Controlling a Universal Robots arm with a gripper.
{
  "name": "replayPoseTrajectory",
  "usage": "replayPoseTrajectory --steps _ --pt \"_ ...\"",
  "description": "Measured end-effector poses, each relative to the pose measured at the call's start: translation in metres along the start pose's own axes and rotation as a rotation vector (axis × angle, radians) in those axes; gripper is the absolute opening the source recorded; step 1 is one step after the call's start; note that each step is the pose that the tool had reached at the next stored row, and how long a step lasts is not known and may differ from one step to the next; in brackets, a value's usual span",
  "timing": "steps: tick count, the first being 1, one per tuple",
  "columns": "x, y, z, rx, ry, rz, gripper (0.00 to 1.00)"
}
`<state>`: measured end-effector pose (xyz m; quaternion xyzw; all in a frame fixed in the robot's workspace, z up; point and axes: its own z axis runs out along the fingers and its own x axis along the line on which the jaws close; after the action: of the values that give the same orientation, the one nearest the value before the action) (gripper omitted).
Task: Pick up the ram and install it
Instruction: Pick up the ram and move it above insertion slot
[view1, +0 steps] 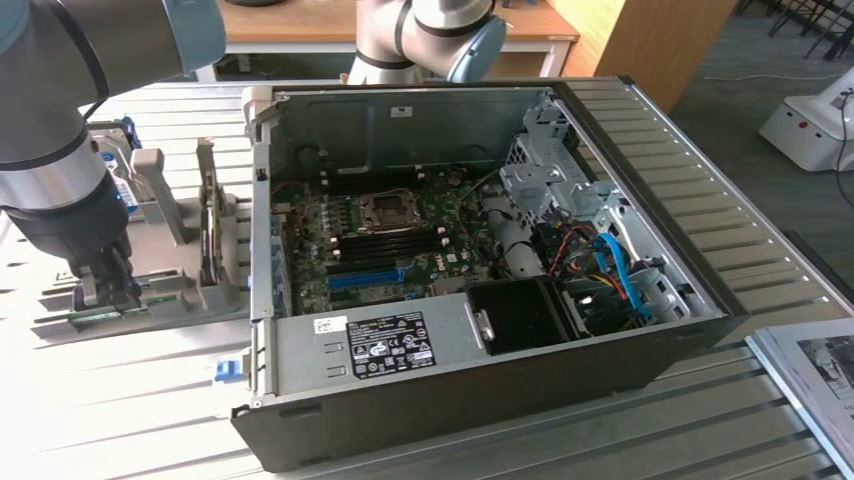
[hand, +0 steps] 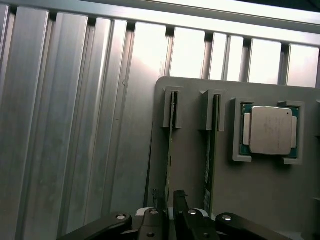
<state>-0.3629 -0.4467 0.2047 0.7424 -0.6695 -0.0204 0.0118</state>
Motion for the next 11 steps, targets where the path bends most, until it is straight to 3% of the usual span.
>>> replayPoseTrajectory --steps 11 --pt "0.0002 -0.0001 0.0031 0.0000 -0.0001 0.000 0.21"
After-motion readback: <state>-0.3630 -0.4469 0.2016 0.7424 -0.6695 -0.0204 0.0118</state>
